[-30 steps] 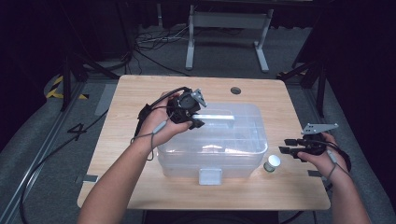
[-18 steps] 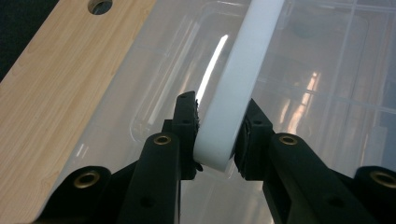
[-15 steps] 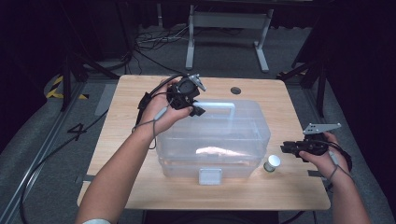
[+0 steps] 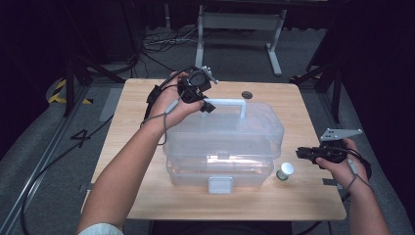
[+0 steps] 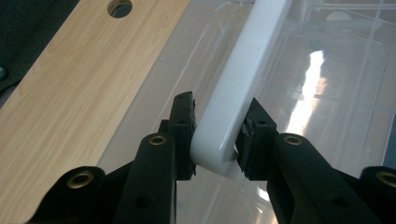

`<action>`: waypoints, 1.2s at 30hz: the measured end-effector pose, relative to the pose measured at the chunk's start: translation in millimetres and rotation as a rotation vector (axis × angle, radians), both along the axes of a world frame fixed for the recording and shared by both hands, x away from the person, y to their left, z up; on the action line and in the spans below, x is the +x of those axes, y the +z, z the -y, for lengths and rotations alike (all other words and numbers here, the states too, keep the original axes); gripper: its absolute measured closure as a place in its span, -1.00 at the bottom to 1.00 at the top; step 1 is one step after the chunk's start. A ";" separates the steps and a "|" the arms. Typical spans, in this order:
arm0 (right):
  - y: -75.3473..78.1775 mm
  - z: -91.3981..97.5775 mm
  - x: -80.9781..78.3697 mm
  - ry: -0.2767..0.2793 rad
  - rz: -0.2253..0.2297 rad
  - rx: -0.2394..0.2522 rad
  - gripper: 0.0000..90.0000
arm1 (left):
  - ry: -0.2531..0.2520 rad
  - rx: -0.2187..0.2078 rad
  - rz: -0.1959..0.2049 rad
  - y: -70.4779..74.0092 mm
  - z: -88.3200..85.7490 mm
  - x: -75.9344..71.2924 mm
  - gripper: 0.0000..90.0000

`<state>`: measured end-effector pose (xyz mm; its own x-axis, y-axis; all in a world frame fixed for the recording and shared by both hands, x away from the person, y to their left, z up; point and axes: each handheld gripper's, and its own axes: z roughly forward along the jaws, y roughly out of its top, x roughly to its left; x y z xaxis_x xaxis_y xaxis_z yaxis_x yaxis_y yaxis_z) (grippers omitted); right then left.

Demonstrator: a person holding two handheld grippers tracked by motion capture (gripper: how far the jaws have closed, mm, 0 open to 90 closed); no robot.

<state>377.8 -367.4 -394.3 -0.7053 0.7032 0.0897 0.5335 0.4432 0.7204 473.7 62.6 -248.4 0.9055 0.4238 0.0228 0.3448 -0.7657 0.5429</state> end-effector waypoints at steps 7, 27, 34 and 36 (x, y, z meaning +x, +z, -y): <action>4.5 -3.0 -3.2 0.017 0.023 0.001 0.81 | 0.019 -0.007 -0.009 3.0 0.2 11.7 0.56; 30.8 -21.9 -21.4 0.108 0.110 0.103 1.00 | 0.046 0.009 -0.030 6.7 2.7 22.9 0.54; 40.9 -37.6 -29.5 0.189 0.141 0.161 1.00 | 0.054 0.016 -0.027 7.1 3.7 21.9 0.54; 42.4 -42.3 -31.1 0.209 0.155 0.173 1.00 | 0.054 0.016 -0.028 7.0 3.7 21.9 0.54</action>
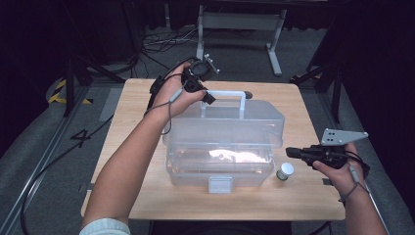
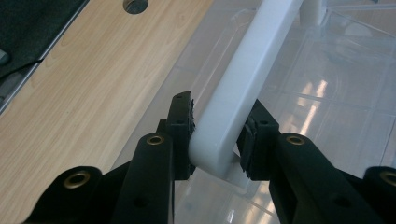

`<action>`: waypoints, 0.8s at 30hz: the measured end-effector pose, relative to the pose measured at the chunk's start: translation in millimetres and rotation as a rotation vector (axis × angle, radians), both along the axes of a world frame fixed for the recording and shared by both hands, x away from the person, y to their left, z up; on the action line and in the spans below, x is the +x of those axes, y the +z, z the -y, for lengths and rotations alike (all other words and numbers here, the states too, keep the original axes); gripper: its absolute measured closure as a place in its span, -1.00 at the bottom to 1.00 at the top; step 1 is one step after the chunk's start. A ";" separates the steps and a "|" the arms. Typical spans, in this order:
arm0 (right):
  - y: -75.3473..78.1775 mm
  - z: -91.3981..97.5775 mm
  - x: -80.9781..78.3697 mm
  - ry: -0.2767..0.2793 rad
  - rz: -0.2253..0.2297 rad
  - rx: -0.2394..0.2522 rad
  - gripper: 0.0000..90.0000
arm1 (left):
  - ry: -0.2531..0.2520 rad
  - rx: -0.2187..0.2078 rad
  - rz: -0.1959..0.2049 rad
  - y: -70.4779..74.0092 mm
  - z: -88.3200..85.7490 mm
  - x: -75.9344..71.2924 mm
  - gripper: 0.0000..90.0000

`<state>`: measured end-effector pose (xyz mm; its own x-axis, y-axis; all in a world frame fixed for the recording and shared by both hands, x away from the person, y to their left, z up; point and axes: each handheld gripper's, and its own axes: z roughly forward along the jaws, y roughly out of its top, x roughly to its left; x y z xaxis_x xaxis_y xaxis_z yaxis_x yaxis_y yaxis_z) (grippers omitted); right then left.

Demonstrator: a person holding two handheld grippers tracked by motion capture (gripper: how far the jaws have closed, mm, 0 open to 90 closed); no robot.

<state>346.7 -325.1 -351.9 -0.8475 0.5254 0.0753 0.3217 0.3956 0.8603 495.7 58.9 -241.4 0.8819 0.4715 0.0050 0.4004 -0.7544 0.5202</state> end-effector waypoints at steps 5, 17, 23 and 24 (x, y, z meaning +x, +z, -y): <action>0.0 -10.5 0.9 0.035 0.001 0.018 1.00 | 0.001 0.007 -0.001 0.4 0.6 -0.2 0.54; 0.9 -17.8 11.4 0.076 -0.010 0.044 1.00 | -0.004 -0.031 -0.017 -1.2 -2.0 -5.8 0.50; 0.6 -21.1 17.1 0.090 -0.013 0.024 1.00 | -0.030 -0.098 -0.040 -3.5 -4.7 -10.2 0.10; 1.3 -21.7 18.4 0.091 -0.017 0.018 1.00 | -0.029 -0.101 -0.048 -3.0 -4.7 -10.4 0.03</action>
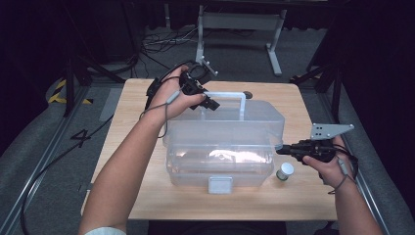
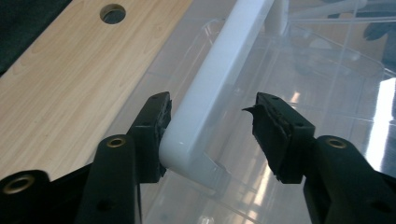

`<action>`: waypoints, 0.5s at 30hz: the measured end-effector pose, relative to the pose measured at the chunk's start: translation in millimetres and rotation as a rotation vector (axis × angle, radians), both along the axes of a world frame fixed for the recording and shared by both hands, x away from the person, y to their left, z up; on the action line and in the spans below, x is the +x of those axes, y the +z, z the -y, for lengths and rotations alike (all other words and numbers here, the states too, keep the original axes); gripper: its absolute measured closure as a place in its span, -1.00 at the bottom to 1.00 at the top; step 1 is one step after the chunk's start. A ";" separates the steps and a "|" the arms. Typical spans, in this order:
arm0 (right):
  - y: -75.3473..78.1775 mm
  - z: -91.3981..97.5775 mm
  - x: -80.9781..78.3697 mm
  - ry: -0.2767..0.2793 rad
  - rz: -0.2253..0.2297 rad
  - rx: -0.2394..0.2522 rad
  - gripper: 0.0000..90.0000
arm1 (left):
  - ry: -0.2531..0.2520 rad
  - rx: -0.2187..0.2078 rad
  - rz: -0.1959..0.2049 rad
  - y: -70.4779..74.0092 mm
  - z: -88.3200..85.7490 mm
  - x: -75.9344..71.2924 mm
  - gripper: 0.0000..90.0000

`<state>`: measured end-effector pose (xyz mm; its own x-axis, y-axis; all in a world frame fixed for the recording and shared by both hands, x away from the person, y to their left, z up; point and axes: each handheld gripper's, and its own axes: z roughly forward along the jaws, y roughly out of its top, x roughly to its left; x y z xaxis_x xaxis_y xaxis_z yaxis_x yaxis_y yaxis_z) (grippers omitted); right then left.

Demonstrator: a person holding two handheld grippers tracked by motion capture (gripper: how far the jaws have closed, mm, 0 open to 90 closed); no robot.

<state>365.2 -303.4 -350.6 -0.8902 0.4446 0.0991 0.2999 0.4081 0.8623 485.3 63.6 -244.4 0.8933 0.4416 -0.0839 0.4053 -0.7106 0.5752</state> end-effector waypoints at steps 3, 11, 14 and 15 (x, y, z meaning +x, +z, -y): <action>0.2 -0.7 0.8 0.004 0.000 -0.005 1.00 | 0.034 -0.003 0.046 3.2 0.2 -1.3 -0.18; 0.6 -1.3 0.7 0.003 0.003 -0.010 1.00 | 0.067 -0.082 0.082 13.9 -13.0 -4.3 -0.18; 1.1 -1.2 1.0 -0.001 0.004 -0.006 1.00 | 0.086 -0.104 0.110 17.0 -19.8 -10.1 -0.15; 1.3 -1.0 1.2 -0.004 0.009 -0.004 1.00 | 0.099 -0.110 0.125 18.1 -22.2 -12.7 -0.15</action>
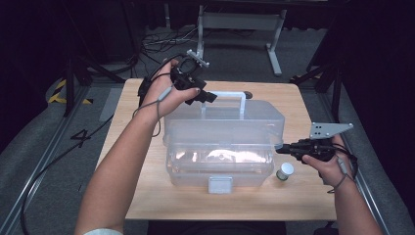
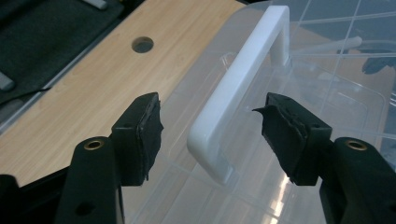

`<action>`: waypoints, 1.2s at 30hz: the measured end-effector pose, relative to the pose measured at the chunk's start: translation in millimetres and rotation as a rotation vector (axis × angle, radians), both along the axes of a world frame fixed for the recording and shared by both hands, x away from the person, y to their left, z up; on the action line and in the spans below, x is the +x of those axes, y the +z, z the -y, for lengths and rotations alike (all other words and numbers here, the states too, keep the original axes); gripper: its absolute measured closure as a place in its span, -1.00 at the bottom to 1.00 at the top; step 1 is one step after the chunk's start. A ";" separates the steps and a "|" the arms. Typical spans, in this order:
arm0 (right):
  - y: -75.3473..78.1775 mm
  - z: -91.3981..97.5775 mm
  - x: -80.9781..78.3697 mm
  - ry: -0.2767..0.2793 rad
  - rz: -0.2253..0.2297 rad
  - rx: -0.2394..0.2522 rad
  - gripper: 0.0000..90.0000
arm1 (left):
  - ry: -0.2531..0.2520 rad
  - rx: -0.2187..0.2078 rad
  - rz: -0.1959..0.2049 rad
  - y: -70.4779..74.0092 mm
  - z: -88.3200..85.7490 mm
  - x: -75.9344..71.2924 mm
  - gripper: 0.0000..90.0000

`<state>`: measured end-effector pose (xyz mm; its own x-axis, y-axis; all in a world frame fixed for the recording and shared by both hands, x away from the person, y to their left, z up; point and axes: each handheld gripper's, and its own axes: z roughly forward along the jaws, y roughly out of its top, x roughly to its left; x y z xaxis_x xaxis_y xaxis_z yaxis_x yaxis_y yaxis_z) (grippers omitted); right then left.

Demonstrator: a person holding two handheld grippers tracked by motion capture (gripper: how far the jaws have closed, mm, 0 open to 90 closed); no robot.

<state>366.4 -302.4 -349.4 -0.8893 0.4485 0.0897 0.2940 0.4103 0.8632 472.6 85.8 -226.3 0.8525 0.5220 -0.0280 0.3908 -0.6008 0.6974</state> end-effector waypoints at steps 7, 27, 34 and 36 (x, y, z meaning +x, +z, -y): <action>2.0 -0.5 0.3 -0.019 0.018 0.012 1.00 | 0.060 -0.060 0.049 13.0 -20.7 -21.2 0.09; 7.3 -2.4 5.7 -0.078 0.060 0.014 1.00 | 0.091 -0.175 0.060 13.2 -70.6 -75.3 0.23; 11.9 -2.3 10.3 -0.085 0.071 0.016 1.00 | 0.069 -0.195 0.068 5.4 -75.9 -94.8 0.19; 12.6 -2.5 10.8 -0.087 0.072 0.016 1.00 | 0.062 -0.205 0.065 1.0 -77.2 -100.6 0.19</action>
